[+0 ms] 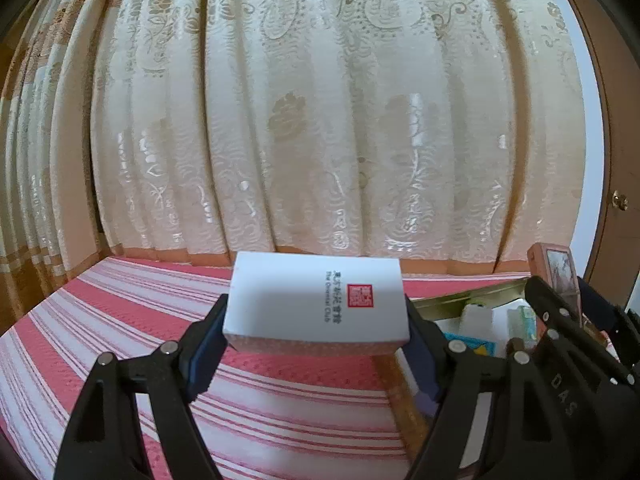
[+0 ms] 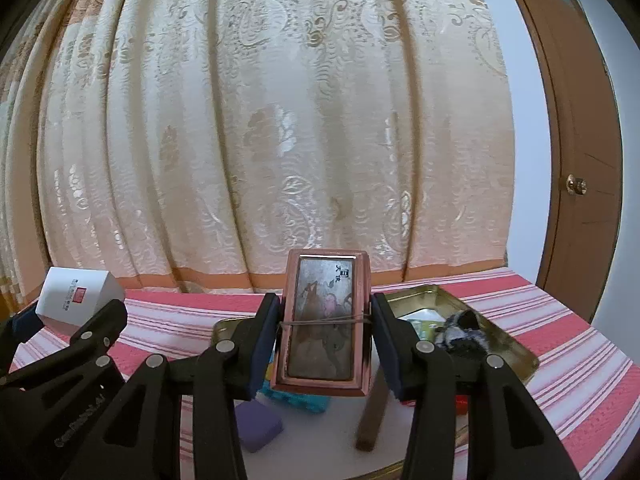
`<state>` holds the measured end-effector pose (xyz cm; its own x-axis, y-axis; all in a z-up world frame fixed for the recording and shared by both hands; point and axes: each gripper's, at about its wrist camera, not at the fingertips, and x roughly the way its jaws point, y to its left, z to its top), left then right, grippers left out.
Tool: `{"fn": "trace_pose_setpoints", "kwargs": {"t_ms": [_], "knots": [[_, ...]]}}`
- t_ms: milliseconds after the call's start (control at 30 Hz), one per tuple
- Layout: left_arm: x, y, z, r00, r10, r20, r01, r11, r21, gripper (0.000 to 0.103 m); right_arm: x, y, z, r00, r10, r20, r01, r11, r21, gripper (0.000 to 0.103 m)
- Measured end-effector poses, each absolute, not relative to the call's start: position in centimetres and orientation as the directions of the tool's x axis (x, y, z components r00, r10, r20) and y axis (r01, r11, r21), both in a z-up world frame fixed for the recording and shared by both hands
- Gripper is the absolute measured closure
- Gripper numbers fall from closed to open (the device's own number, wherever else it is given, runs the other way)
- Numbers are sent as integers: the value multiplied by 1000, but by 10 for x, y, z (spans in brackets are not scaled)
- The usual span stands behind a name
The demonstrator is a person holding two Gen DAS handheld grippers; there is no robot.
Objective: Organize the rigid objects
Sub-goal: 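Carry the white box and copper picture box over the gold tray with both tools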
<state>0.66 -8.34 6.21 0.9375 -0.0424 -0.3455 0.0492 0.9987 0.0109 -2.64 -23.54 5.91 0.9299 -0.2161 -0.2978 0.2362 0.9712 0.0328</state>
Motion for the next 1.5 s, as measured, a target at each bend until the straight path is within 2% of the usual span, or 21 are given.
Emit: {"fn": "trace_pose_setpoints", "kwargs": {"t_ms": [567,1233,1500], "knots": [[7,-127,67,933,-112,-342,124,992,16,24,-27,-278,61,916,-272,-296,297,954,43,54],[20,-179,55,899,-174,-402,198,980,18,24,-17,-333,58,884,-341,-320,368,929,27,54],[27,-195,49,884,-162,-439,197,980,36,24,-11,-349,55,874,-346,-340,374,927,18,54]]}}
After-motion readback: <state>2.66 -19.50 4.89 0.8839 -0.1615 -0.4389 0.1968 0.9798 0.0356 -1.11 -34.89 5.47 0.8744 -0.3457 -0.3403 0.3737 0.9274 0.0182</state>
